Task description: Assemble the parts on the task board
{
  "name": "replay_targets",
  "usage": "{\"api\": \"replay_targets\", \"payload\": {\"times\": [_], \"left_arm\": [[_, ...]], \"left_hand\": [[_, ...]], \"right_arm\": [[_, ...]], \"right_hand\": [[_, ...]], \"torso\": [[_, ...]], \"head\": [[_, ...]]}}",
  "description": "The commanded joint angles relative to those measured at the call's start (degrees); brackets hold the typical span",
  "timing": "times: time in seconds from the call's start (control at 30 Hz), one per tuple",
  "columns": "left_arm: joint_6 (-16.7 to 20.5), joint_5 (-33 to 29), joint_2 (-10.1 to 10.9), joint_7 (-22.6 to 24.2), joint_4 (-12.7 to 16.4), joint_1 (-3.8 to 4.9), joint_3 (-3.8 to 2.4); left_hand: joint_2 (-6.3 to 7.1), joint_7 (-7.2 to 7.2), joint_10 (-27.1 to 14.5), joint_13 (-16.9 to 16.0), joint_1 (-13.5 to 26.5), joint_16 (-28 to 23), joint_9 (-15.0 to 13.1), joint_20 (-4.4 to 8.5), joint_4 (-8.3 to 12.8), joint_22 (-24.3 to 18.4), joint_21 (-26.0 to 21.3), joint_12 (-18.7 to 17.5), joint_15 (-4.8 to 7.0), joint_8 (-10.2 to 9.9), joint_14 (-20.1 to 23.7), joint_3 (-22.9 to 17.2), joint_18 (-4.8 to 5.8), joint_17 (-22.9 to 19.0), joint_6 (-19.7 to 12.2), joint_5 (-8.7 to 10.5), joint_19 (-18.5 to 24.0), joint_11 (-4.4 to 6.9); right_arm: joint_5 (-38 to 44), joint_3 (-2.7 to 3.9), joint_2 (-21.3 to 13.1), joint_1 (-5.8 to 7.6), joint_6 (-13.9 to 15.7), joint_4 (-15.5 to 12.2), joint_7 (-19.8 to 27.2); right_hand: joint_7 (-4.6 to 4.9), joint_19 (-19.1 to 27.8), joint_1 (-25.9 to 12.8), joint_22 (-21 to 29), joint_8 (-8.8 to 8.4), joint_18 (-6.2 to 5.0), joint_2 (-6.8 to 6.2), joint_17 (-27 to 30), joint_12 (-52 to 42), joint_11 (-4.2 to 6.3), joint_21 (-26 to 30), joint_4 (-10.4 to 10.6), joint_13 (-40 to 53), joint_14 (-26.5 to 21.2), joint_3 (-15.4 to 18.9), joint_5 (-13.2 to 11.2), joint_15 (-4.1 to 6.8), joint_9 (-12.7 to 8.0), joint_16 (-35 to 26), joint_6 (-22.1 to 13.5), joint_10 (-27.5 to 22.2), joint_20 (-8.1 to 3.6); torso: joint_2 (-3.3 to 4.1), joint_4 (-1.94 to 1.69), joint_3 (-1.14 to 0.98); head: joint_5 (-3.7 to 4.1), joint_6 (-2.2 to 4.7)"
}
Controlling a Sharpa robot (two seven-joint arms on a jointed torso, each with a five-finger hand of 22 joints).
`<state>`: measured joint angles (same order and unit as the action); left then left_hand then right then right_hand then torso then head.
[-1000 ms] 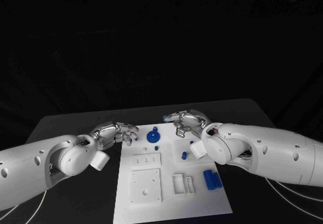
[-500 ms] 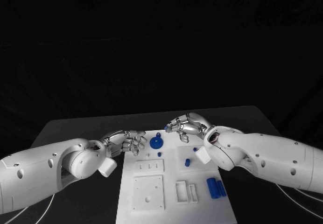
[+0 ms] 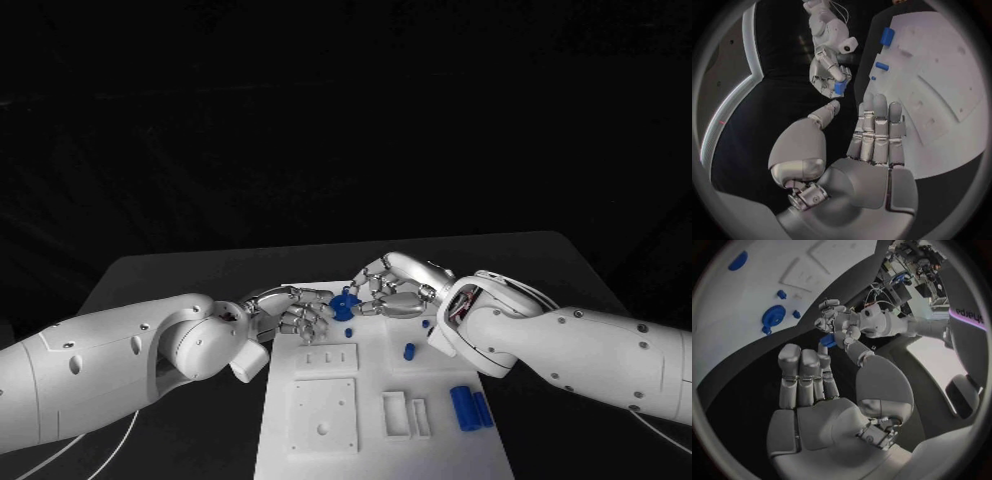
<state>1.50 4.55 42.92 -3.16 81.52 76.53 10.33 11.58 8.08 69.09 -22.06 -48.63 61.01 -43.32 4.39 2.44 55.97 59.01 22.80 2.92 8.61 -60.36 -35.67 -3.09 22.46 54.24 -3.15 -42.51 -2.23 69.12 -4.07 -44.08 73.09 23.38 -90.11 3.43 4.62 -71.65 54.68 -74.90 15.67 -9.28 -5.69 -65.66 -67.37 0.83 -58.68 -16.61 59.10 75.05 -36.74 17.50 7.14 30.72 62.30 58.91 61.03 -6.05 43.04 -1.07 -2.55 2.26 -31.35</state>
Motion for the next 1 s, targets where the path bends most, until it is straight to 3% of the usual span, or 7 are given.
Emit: {"api": "replay_targets", "payload": {"times": [0.03,0.3,0.33,0.4,0.6,0.7,1.0], "left_arm": [[0.0,0.0,-0.1,1.4,0.4,0.08,-0.03],[-1.3,-0.2,-0.1,3.1,0.9,0.08,-0.03],[-1.6,-0.2,-0.1,3.2,1.0,0.08,-0.03],[-1.4,-0.2,-0.1,3.3,1.2,0.08,-0.03],[-1.4,1.7,-0.2,2.9,1.4,0.07,-0.03],[0.6,6.1,-0.2,2.3,1.7,0.07,-0.02],[-0.1,6.4,-0.4,1.5,2.3,0.06,-0.01]], "left_hand": [[0.53,0.02,0.2,-0.1,-0.1,0.2,0.2,3.98,-0.2,0.1,0.2,0.3,0.10,-0.4,-0.2,0.0,-0.11,0.1,-0.5,0.33,-0.5,-0.02],[1.57,0.13,-0.9,-0.2,-0.3,-0.7,0.9,3.54,-0.4,0.2,-0.4,-0.3,-0.59,-0.4,1.4,0.4,0.32,0.0,-0.5,0.32,0.9,-0.45],[-1.80,0.15,-1.6,-0.4,0.0,-1.0,1.5,3.06,3.2,0.5,-0.9,-0.7,-1.12,-0.4,2.4,5.8,0.46,0.2,-0.6,-0.26,2.5,-0.72],[-2.67,0.08,-2.1,-0.4,0.5,-1.3,2.2,2.95,4.9,0.5,-1.2,-1.1,-1.17,-0.3,2.7,8.3,0.31,0.3,-0.4,-0.21,2.6,-0.83],[-2.89,0.02,-2.3,-0.5,0.1,-1.6,2.8,2.81,6.0,0.4,-1.6,-1.4,-1.31,-0.2,2.9,9.0,0.30,0.3,-0.2,-0.13,2.6,-0.91],[-2.82,0.04,-2.3,-0.5,0.1,-1.6,3.0,2.78,6.3,0.4,-1.7,-1.4,-1.32,-0.2,2.9,9.1,0.31,0.3,-0.2,-0.09,2.6,-0.93],[-1.85,0.01,-2.1,-0.6,1.2,-1.6,3.5,2.80,5.8,0.4,-1.9,-1.5,-1.27,0.0,2.7,9.6,0.22,0.5,0.0,0.00,2.2,-0.88]], "right_arm": [[7.2,-0.09,0.1,0.07,-1.4,-0.1,-1.0],[7.6,-0.19,0.6,0.07,-2.3,0.1,-1.7],[7.6,-0.20,0.7,0.07,-2.4,0.1,-1.7],[7.6,-0.26,0.8,0.07,-2.4,0.2,-1.8],[7.5,-0.28,0.8,0.07,-2.5,0.2,-1.9],[7.4,-0.28,0.8,0.07,-2.6,0.2,-1.9],[6.7,-0.28,1.2,0.06,-3.2,0.3,-2.1]], "right_hand": [[0.56,-0.2,0.6,-1.0,0.23,-5.72,-0.13,-0.1,0.0,0.35,-0.3,0.0,-0.1,0.3,0.2,-0.3,0.18,-0.1,0.3,1.1,0.2,-0.26],[0.55,-0.2,0.6,-0.9,0.25,-5.72,-0.17,-0.1,0.0,0.37,-0.3,0.1,-0.1,0.4,0.2,-0.5,0.19,-0.1,0.3,1.2,0.3,-0.27],[0.55,-0.2,0.6,-0.9,0.25,-5.72,-0.17,-0.1,0.0,0.37,-0.3,0.1,-0.1,0.4,0.2,-0.5,0.20,-0.1,0.3,1.2,0.3,-0.27],[0.55,-0.2,0.6,-0.9,0.25,-5.72,-0.17,-0.1,0.0,0.37,-0.3,0.1,-0.2,0.4,0.2,-0.5,0.20,-0.1,0.3,1.2,0.3,-0.27],[0.55,-0.2,0.6,-0.9,0.26,-5.72,-0.17,0.0,0.0,0.37,-0.3,0.1,-0.2,0.4,0.2,-0.6,0.20,-0.1,0.3,1.2,0.3,-0.27],[0.55,-0.2,0.6,-0.9,0.27,-5.72,-0.17,0.0,0.0,0.37,-0.3,0.2,-0.2,0.4,0.3,-0.7,0.20,-0.1,0.3,1.2,0.3,-0.26],[0.55,-0.3,0.4,-0.9,0.27,-5.72,-0.17,0.0,0.1,0.37,-0.3,0.2,-0.2,0.4,0.3,-0.8,0.20,-0.1,0.3,1.2,0.4,-0.25]], "torso": [[0.00,0.05,0.04],[-0.01,-0.06,0.08],[0.00,-0.06,0.08],[0.02,-0.07,0.10],[0.01,-0.05,0.07],[0.00,-0.05,0.07],[0.00,0.04,0.03]], "head": [[-0.26,-0.24],[-0.35,-0.58],[-0.35,-0.63],[-0.35,-0.70],[-0.39,-0.91],[-0.41,-1.17],[-0.36,-1.54]]}}
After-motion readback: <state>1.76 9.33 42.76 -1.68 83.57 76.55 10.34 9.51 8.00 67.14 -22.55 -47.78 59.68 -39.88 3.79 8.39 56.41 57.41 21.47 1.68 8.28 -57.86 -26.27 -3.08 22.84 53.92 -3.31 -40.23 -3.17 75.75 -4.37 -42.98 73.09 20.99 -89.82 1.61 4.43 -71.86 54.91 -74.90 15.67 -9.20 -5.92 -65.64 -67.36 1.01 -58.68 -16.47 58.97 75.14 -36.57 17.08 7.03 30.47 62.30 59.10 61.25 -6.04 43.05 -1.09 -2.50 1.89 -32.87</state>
